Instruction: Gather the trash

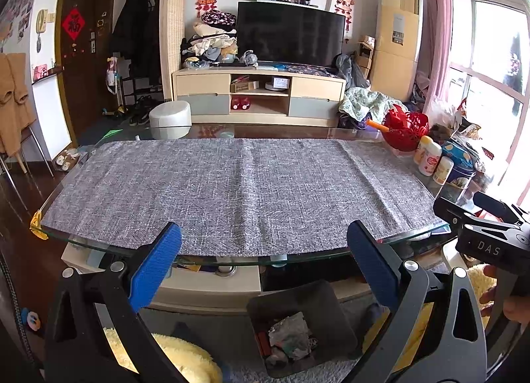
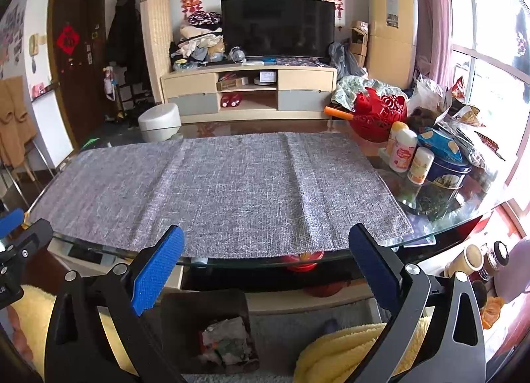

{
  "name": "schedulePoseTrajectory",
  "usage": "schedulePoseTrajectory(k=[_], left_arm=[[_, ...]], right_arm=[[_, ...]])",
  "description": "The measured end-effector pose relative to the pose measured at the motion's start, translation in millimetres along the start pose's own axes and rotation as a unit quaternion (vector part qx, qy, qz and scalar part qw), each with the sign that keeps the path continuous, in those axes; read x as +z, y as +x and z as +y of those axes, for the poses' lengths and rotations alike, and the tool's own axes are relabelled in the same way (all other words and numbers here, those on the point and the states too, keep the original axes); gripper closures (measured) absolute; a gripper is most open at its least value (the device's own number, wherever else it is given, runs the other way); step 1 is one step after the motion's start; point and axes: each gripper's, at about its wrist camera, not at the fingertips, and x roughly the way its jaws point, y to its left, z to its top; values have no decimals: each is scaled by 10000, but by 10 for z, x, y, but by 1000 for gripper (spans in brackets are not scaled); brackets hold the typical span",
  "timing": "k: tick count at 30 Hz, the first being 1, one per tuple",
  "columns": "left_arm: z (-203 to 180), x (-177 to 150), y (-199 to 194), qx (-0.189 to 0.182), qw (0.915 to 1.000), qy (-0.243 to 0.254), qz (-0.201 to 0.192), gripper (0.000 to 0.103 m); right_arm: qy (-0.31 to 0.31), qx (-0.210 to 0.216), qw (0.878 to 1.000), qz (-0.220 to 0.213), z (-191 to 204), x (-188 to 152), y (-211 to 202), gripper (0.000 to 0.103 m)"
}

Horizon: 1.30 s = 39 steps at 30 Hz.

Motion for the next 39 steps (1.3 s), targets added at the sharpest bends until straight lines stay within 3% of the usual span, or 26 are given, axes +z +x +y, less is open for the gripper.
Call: schedulePoseTrajectory(k=[9,20,30,39], left_arm=[[-7,-15,-30,125,9999,-88,-2,8],[-16,-15,-44,-131,9996,-212,-92,8],[-51,-9,-17,134,9999,-72,-45,8],[-34,-16,-4,107,9999,-109,3,8]], right_arm=[[2,7,10000,-10,-2,-5,-8,3],[6,13,10000,34,-5,-7,1,3],[8,9,10000,41,-6,-8,6,3],[8,8,10000,52,-3,-11,10,3]])
